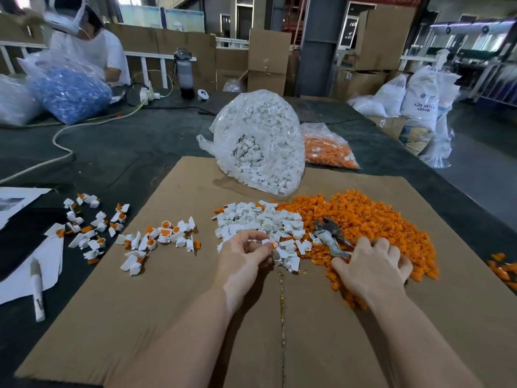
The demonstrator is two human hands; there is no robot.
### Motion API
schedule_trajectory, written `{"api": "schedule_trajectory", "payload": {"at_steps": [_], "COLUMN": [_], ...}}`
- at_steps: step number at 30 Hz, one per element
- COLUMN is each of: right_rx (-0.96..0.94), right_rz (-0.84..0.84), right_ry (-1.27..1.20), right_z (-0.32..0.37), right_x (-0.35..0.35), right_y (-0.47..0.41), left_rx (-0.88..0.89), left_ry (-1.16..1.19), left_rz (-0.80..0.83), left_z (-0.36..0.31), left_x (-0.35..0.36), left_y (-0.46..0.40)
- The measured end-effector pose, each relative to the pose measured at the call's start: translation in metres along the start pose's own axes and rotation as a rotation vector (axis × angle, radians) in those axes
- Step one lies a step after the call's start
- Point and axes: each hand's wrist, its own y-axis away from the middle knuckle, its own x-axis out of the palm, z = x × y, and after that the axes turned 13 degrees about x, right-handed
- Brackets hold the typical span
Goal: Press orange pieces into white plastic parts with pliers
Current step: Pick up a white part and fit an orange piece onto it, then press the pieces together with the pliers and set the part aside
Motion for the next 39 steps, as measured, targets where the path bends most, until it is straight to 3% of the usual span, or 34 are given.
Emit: {"api": "schedule_trajectory", "payload": {"at_steps": [6, 12, 18, 32, 39], "right_rx": [-0.198, -0.423, -0.446, -0.444, -0.437], "right_rz": [0.019, 0.443, 0.572, 0.458, 0.528], "right_ry": [-0.278, -0.418, -0.419, -0.316, -0.35], "right_z": [0.004, 0.017, 0.02, 0.029, 0.028], "right_x": [-0.017, -0.036, -0.044, -0.028, -0.03], "right_y": [0.019, 0.042, 0.047, 0.051, 0.052], "left_rx": [-0.004, -0.012, -0.038, -0.08, -0.09], "left_ry": [0.028, 0.113, 0.135, 0.162, 0.187], "left_rz": [-0.044, -0.102, -0.145, -0.14, -0.177], "left_z": [0.003, 0.001, -0.003, -0.006, -0.008], "left_x": [-0.001, -0.001, 0.001, -0.001, -0.002], "left_y": [-0.004, -0.006, -0.007, -0.004, -0.006]}}
